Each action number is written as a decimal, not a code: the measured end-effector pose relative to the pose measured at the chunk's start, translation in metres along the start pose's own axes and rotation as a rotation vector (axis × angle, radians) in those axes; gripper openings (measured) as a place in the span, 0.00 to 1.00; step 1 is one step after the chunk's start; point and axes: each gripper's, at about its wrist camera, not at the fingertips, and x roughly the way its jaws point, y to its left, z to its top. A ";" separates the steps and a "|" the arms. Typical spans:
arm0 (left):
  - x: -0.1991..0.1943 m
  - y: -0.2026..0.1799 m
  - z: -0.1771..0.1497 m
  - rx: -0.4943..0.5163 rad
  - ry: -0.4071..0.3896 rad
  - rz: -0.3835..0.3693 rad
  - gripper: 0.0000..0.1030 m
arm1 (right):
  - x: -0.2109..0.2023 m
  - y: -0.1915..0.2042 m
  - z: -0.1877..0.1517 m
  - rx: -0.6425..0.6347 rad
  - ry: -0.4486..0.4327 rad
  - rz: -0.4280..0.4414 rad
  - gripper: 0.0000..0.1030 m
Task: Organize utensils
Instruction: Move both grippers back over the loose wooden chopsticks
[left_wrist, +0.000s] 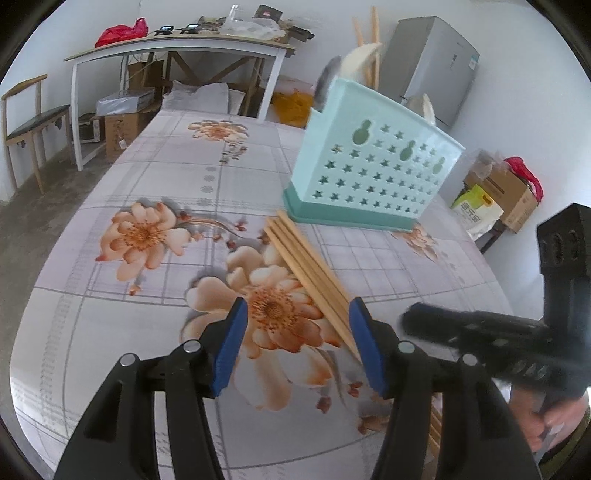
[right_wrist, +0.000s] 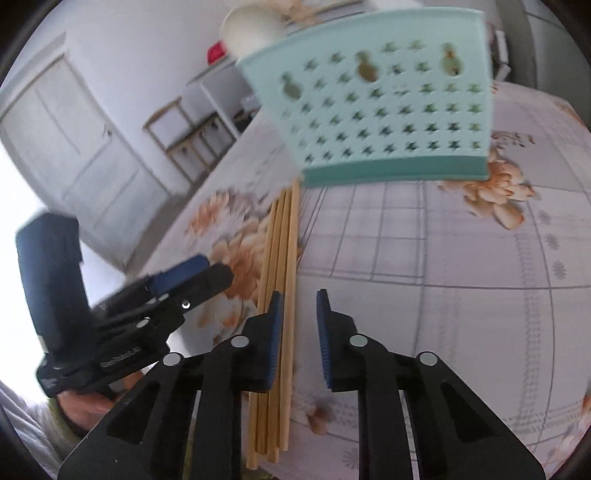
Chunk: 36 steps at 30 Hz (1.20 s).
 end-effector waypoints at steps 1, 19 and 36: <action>0.000 -0.003 -0.001 0.008 0.001 -0.006 0.53 | 0.005 0.005 -0.001 -0.022 0.013 -0.016 0.12; 0.006 -0.029 -0.007 0.132 0.024 0.020 0.53 | 0.009 -0.026 -0.010 0.020 0.002 -0.110 0.05; 0.014 -0.029 -0.017 0.217 0.047 0.099 0.53 | -0.003 -0.037 -0.014 0.073 -0.010 -0.090 0.08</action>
